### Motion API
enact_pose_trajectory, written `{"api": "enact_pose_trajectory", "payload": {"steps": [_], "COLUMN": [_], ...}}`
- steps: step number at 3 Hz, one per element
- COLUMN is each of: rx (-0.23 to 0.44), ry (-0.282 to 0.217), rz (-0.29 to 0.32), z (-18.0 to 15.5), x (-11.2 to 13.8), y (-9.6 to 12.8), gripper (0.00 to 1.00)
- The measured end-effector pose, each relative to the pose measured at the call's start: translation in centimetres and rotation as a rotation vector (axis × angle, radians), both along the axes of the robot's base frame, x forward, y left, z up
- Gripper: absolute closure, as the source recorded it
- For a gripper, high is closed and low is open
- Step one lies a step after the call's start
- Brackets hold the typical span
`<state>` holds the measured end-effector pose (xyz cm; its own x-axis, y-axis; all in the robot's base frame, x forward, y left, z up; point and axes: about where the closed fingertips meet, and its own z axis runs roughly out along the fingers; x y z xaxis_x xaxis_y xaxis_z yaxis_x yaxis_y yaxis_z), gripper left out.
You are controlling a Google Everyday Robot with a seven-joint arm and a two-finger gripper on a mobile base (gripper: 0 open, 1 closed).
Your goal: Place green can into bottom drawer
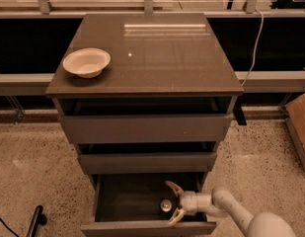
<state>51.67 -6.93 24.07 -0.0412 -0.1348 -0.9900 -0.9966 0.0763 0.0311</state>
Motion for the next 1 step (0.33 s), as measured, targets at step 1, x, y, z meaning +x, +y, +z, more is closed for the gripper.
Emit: {"api": "enact_pose_trajectory", "payload": {"steps": [1], "rx": [0.003], "ry": [-0.002], "rz": [-0.001], "z": [0.23], "x": [-0.06], "y": [-0.17], "gripper": [0.00]}}
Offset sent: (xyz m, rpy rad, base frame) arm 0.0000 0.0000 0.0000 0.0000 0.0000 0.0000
